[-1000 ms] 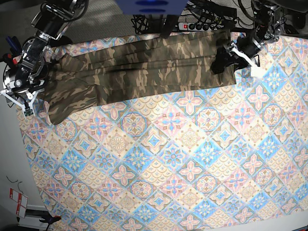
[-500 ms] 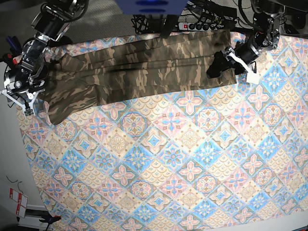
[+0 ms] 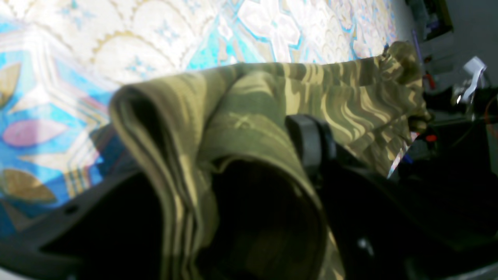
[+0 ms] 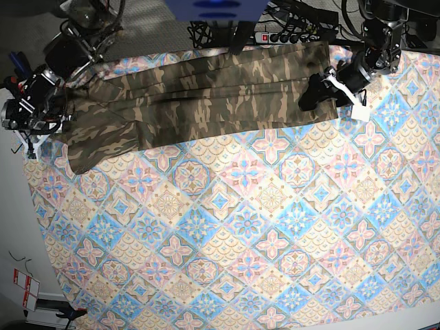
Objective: Fold the T-shirt properly
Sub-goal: 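Grasp the strip end with the left gripper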
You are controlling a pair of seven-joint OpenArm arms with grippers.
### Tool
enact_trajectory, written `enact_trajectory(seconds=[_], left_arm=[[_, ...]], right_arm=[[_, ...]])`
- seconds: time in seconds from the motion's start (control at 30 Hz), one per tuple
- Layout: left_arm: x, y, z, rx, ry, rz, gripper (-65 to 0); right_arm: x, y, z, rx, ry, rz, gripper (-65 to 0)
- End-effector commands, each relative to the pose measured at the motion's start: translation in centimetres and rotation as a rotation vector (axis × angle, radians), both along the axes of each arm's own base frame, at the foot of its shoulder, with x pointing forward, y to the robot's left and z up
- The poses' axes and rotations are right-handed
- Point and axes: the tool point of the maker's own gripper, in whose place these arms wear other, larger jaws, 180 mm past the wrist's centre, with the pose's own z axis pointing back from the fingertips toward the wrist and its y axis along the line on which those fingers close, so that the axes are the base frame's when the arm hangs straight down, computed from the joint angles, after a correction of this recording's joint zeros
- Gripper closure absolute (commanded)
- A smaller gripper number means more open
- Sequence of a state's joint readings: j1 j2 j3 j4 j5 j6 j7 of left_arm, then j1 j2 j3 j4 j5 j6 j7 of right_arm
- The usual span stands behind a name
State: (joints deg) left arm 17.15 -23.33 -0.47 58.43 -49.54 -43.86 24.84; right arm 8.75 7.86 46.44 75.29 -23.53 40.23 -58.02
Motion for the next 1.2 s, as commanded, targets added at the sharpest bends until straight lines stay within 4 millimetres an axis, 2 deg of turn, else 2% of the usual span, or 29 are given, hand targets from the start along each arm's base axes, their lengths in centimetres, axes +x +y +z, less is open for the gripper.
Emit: enact_trajectory(seconds=[0.0,0.13,0.2,0.4,0.5,0.57,0.7,0.9,1.03,1.1,1.17], left_arm=[[-5.9,0.2,-3.9,0.132,0.232,-0.147,-30.8],[-4.9,0.1,-3.7,0.133,0.216,-0.154,-30.8],[-4.9,0.1,-3.8,0.133,0.217,-0.154,-30.8],[-4.9,0.1,-3.7,0.134,0.216,-0.155,-31.0],[-4.9,0.1,-3.7,0.134,0.216,-0.155,-31.7],[-4.9,0.1,-3.8,0.134,0.217,-0.155,-31.7],[-4.9,0.2,-3.8,0.136,0.217,-0.155,-31.7],[-5.0,0.2,-3.9,0.148,0.218,-0.167,-31.2],[-4.6,0.1,-3.9,0.164,0.210,-0.183,-30.7],[-3.4,0.1,-3.7,0.167,0.189,-0.182,-28.4],[-2.8,0.1,-3.4,0.162,0.177,-0.175,-21.9]], right_arm=[[-0.4,-1.4,0.9,-0.031,0.001,-0.026,-38.8],[-0.5,-1.7,1.2,-0.002,-0.048,-0.071,-46.6],[-0.5,-2.6,1.8,-0.001,-0.078,-0.093,-48.9],[-1.1,-4.2,2.6,0.012,-0.112,-0.150,-49.9],[-0.7,-5.2,3.5,0.028,-0.178,-0.225,-49.9],[-0.6,-5.3,3.0,0.052,-0.174,-0.240,-49.9],[-1.6,-5.0,0.5,0.131,-0.111,-0.250,-49.9],[-1.8,-2.2,-3.4,0.283,-0.090,-0.255,-49.9],[-2.2,-0.8,-4.7,0.336,-0.071,-0.259,-49.9],[-2.2,-0.8,-4.7,0.337,-0.070,-0.257,-49.9],[-2.2,-0.8,-4.7,0.337,-0.070,-0.257,-49.9]])
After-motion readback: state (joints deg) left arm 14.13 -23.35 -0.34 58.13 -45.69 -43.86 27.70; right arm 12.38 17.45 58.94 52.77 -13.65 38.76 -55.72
